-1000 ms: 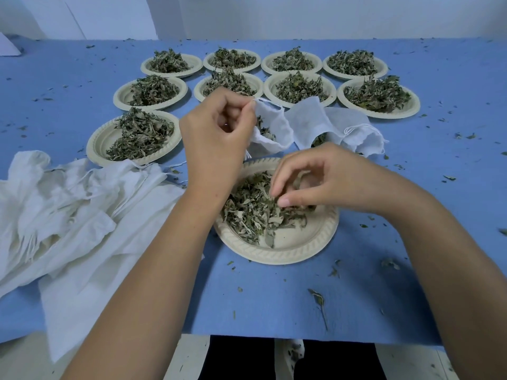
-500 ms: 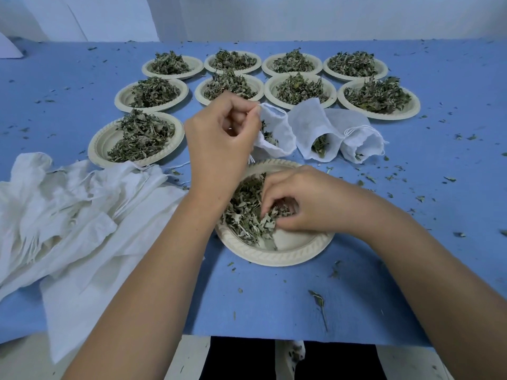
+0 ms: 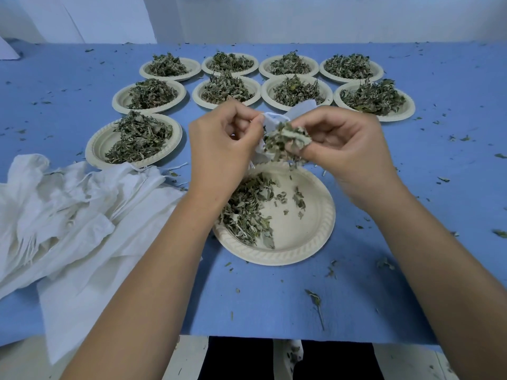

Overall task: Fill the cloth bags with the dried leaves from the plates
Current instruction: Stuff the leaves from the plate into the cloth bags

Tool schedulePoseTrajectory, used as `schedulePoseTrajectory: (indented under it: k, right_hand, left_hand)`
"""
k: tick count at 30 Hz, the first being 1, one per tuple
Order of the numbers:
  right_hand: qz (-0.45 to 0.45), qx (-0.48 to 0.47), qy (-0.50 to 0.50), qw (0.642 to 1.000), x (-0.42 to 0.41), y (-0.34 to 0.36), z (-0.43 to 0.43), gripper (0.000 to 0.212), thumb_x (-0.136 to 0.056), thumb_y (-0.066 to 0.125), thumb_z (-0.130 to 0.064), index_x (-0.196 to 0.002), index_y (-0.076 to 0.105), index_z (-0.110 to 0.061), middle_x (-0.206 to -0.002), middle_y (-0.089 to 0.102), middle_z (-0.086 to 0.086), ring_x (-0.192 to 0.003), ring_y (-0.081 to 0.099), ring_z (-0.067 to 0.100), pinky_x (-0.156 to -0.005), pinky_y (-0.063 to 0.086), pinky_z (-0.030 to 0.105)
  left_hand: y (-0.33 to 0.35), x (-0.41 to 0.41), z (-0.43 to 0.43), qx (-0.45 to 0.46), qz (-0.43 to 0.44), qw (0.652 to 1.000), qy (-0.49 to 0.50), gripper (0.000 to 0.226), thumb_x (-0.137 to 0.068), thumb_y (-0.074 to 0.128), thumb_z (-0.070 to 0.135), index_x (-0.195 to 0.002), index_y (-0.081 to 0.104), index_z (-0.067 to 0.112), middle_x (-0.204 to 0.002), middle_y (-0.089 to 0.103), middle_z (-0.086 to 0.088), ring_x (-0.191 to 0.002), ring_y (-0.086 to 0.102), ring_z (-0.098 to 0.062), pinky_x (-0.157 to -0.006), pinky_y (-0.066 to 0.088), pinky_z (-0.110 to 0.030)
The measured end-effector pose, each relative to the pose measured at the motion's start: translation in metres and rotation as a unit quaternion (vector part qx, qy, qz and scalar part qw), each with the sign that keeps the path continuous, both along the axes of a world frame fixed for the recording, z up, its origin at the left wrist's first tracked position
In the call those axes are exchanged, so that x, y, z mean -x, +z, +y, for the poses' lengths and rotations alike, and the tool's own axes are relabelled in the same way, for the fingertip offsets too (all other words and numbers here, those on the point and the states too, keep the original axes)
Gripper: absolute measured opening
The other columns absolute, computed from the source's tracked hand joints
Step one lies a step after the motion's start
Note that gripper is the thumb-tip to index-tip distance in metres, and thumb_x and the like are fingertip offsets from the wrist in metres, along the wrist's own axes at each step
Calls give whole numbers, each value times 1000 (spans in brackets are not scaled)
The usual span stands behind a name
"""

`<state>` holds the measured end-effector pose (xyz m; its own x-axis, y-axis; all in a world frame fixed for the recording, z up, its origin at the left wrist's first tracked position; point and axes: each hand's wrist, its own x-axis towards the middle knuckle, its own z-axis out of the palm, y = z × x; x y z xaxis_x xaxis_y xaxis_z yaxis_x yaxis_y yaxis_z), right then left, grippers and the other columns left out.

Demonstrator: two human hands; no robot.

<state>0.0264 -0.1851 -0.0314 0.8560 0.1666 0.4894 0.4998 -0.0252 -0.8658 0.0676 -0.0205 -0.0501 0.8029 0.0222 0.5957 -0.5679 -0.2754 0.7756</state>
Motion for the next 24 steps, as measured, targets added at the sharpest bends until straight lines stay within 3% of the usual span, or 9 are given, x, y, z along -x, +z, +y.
schedulePoseTrajectory:
  k: [3,10,14,16,20,22,24]
  right_hand:
    - [-3,-58,-58,997,0,-2,7,32,-76,67,14,-93,65,-13,-76,72,-11,-75,68,5,-73,54,19]
    - [-7,-60,-131,990,2,-7,12,23,-79,68,10,-87,66,-12,-82,70,-2,-75,68,8,-74,56,22]
    - [-64,51,-199,977,2,-14,15,27,-80,65,9,-89,68,-16,-84,68,-7,-81,68,8,-78,57,26]
    - [-109,115,-228,961,1,-17,15,23,-78,66,6,-90,71,-13,-82,68,-9,-78,67,7,-76,55,19]
    - [-154,232,-216,936,-3,-18,11,15,-78,64,3,-87,74,-4,-84,72,3,-75,64,12,-75,52,24]
    - [-158,284,-192,926,-5,-18,9,17,-80,61,-1,-93,71,-2,-93,70,7,-87,64,19,-82,49,28]
    - [-152,315,-149,925,-6,-17,7,27,-82,62,-7,-109,65,-4,-109,64,5,-103,57,15,-93,42,21]
  left_hand:
    - [0,1,-2,-10,5,1000,-20,7,-88,70,11,-82,69,9,-65,66,-6,-55,59,-14,-56,50,-27]
    - [2,5,-3,8,9,998,-54,12,-88,68,8,-79,67,16,-60,64,2,-47,58,-4,-52,47,-19]
    - [2,7,-5,24,19,997,-77,11,-87,69,9,-78,68,16,-58,63,8,-47,57,-3,-51,45,-17]
    - [2,7,-5,24,19,996,-80,11,-88,69,9,-78,67,15,-57,62,6,-46,57,-3,-51,44,-16]
    - [2,9,-5,18,16,996,-83,9,-88,69,8,-80,68,11,-57,62,5,-45,55,-2,-51,44,-16]
    - [2,8,-5,14,19,997,-75,10,-88,70,9,-79,68,13,-57,62,4,-45,55,-4,-51,45,-19]
    - [2,7,-4,24,25,998,-59,12,-88,69,9,-78,68,16,-56,61,3,-45,55,-7,-50,46,-24]
